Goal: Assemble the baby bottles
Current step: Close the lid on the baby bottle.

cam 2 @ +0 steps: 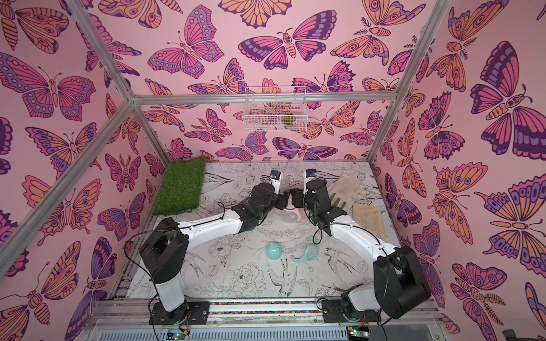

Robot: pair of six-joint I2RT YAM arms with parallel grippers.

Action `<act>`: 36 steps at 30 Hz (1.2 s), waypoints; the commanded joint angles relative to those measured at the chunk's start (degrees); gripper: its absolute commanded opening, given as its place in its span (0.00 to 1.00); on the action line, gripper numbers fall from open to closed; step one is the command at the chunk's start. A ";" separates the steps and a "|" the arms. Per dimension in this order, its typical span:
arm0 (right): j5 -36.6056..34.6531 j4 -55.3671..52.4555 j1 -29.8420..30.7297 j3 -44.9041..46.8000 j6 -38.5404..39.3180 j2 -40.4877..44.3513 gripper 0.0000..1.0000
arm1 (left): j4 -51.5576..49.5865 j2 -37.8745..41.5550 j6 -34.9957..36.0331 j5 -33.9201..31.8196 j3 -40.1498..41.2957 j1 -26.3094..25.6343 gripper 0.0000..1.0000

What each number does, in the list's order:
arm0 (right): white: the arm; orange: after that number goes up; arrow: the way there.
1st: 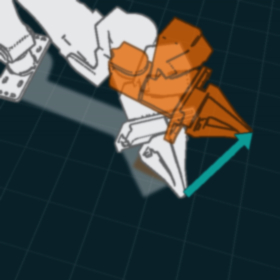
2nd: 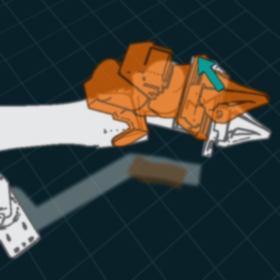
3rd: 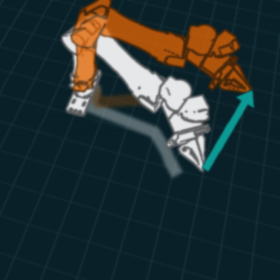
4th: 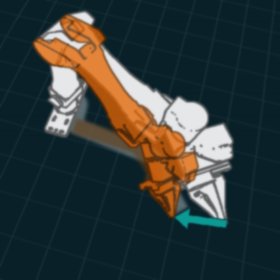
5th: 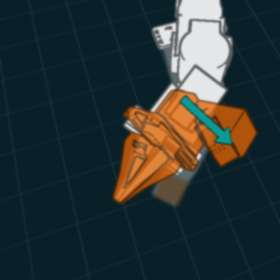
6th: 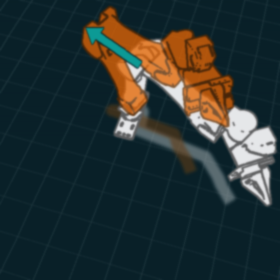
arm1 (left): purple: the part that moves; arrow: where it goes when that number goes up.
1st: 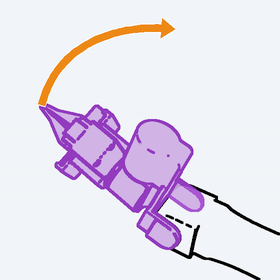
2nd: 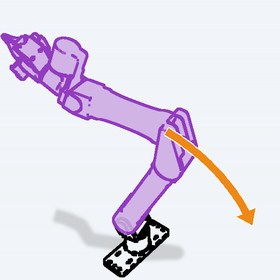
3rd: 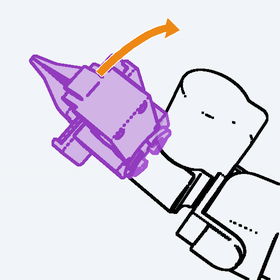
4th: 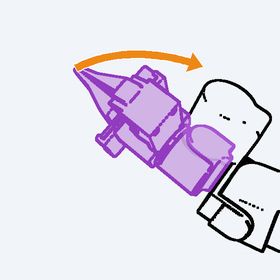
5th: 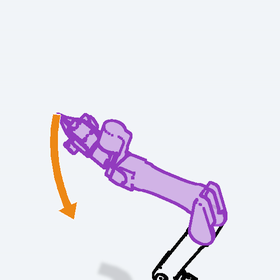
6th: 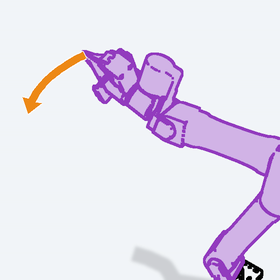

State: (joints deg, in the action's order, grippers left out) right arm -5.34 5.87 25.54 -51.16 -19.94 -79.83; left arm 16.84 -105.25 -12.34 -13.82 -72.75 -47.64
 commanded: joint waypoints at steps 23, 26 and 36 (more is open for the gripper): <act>-3.97 -7.71 2.40 10.48 -2.91 -4.04 0.57 | -3.04 -7.88 -2.85 -0.46 11.35 -2.22 0.57; -3.69 -8.73 2.41 9.73 -2.65 -3.37 0.58 | -2.49 -7.41 -3.03 -0.50 12.39 -2.20 0.57; -2.89 -13.43 2.38 2.48 -0.17 -1.11 0.62 | -2.34 -4.31 -1.52 1.64 11.18 -1.34 0.65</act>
State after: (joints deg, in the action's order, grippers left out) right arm -9.10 7.92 27.24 -49.17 -23.46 -78.96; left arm 32.36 -105.84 -16.95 -15.86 -64.79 -48.71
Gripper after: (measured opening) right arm 0.616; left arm 0.649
